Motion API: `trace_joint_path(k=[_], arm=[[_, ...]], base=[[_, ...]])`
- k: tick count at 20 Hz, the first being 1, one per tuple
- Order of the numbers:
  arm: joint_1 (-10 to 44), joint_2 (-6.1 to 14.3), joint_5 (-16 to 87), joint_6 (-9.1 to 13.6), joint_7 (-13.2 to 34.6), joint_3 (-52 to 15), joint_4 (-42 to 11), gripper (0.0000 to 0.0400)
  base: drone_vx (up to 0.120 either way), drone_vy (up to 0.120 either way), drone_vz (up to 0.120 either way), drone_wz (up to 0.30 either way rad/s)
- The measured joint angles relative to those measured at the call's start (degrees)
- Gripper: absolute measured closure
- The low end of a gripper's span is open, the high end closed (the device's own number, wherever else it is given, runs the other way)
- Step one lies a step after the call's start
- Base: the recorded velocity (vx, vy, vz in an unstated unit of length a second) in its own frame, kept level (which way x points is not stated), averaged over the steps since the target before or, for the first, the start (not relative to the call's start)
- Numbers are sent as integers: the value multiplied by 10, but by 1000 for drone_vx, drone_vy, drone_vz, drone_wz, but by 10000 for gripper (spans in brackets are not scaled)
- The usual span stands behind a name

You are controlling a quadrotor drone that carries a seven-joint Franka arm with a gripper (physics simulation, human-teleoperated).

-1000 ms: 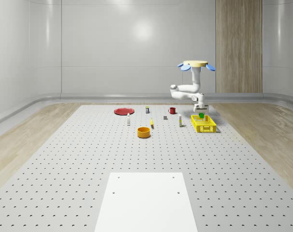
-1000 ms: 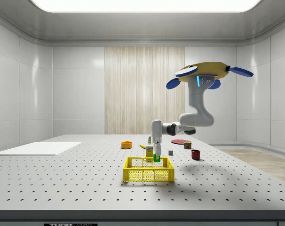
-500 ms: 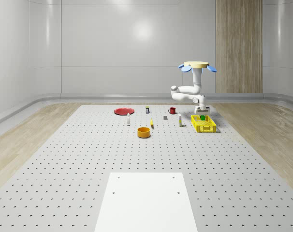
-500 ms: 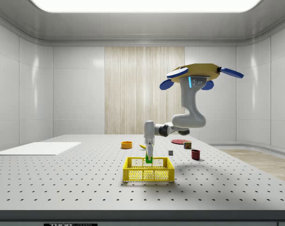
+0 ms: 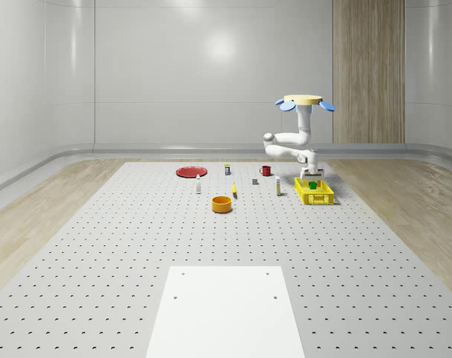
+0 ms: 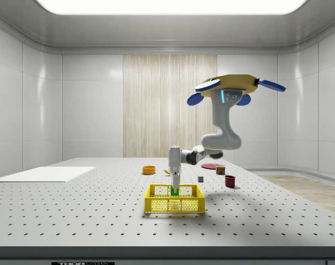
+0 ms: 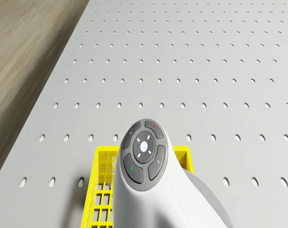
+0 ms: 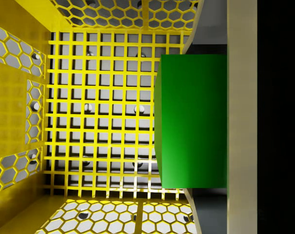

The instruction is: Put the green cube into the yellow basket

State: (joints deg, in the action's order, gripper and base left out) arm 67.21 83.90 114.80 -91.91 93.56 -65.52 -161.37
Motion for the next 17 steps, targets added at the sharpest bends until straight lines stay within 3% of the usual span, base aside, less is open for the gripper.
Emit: trace_joint_path(k=[4, 9, 17], arm=[[5, -2, 28, -13, -1, 29, 12, 150], [7, -5, 40, -14, 7, 40, 17, 46], [-1, -6, 9, 5, 14, 5, 1, 7]], base=[[0, 0, 0, 0], [0, 0, 0, 0], [0, 0, 0, 0]])
